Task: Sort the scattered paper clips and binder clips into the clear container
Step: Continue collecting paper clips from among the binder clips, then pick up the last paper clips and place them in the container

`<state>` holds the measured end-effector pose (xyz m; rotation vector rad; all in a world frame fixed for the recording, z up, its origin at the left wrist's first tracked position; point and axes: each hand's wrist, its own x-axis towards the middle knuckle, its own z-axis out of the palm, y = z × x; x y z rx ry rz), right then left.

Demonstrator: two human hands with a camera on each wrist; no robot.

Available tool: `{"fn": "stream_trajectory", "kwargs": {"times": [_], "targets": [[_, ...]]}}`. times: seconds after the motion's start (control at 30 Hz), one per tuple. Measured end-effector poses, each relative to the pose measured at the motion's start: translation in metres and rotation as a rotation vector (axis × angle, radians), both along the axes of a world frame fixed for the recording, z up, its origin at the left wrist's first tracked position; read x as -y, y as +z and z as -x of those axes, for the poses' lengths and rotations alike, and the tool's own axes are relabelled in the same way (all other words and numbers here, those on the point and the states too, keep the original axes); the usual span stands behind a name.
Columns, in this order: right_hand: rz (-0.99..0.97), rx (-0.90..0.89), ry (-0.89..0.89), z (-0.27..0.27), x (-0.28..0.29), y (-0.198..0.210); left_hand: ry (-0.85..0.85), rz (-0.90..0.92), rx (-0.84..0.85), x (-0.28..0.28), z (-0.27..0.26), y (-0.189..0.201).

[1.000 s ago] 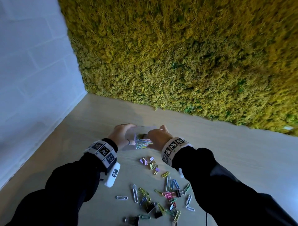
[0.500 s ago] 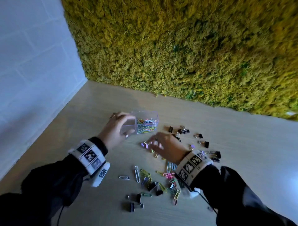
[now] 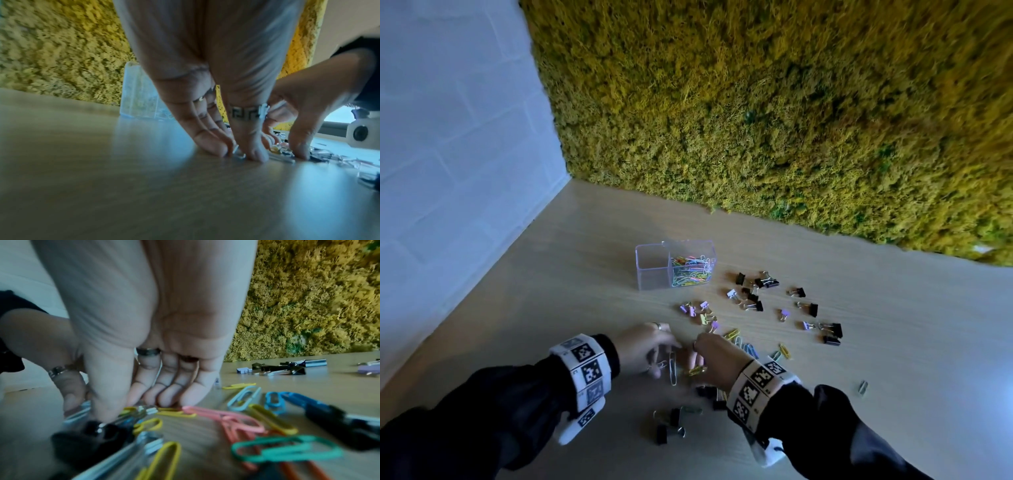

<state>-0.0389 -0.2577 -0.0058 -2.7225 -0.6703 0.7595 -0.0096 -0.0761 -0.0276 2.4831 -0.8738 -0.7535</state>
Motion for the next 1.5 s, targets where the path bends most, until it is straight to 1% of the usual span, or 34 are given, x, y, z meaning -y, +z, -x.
{"fn": "stream_trajectory", "kwargs": {"times": [0.1, 0.17, 0.33, 0.43, 0.47, 0.53, 0.6, 0.67, 0.73, 0.87, 0.97, 1.07, 1.13, 1.2, 1.27, 1.33, 1.37, 1.43, 1.5], "targets": [[-0.092, -0.029, -0.065, 0.001, 0.006, 0.002, -0.022, 0.001, 0.023, 0.006, -0.002, 0.001], [-0.113, -0.035, -0.084, 0.002, 0.007, 0.003, -0.026, 0.007, 0.022, 0.008, -0.003, 0.002], [0.0, -0.036, -0.051, 0.005, 0.004, -0.001, -0.043, 0.006, 0.022, 0.015, -0.004, 0.005], [0.011, -0.028, -0.056, 0.006, 0.005, -0.004, -0.061, -0.038, 0.054, 0.014, -0.001, 0.005], [0.012, -0.047, -0.086, 0.006, 0.005, -0.005, -0.058, -0.024, 0.071, 0.011, 0.0, 0.005], [0.029, -0.042, -0.082, 0.006, 0.006, -0.007, 0.005, 0.006, 0.094, 0.004, 0.001, 0.009], [0.02, -0.041, -0.052, 0.005, 0.008, -0.008, 0.084, -0.032, 0.112, -0.004, 0.002, 0.014], [-0.006, -0.019, -0.028, 0.003, 0.009, -0.01, 0.103, -0.127, 0.129, -0.006, 0.006, 0.021], [-0.046, 0.009, -0.022, 0.001, 0.012, -0.013, 0.116, -0.172, 0.132, -0.002, 0.01, 0.025], [-0.12, -0.004, -0.041, -0.001, 0.014, -0.01, 0.157, -0.156, 0.09, 0.007, 0.007, 0.023], [-0.168, 0.036, -0.09, -0.007, 0.017, -0.002, 0.154, -0.181, 0.061, 0.011, 0.004, 0.024], [-0.303, 0.101, -0.171, -0.031, 0.026, 0.009, 0.141, -0.183, 0.007, 0.012, 0.004, 0.024], [-0.37, 0.197, -0.252, -0.052, 0.033, 0.023, 0.154, -0.151, 0.008, 0.009, 0.006, 0.021], [-0.463, 0.33, -0.337, -0.073, 0.033, 0.034, 0.188, -0.119, -0.01, 0.006, 0.008, 0.019], [-0.522, 0.428, -0.377, -0.093, 0.026, 0.043, 0.2, -0.111, -0.025, 0.005, 0.005, 0.024], [-0.531, 0.434, -0.393, -0.109, 0.016, 0.049, 0.247, -0.069, -0.028, 0.003, -0.003, 0.034], [-0.523, 0.413, -0.405, -0.115, 0.012, 0.049, 0.291, -0.009, -0.023, 0.004, -0.01, 0.042], [-0.475, 0.387, -0.425, -0.124, 0.01, 0.048, 0.361, 0.143, 0.027, 0.006, -0.029, 0.06], [-0.436, 0.405, -0.462, -0.127, 0.015, 0.044, 0.469, 0.247, 0.111, 0.015, -0.053, 0.083]]}}
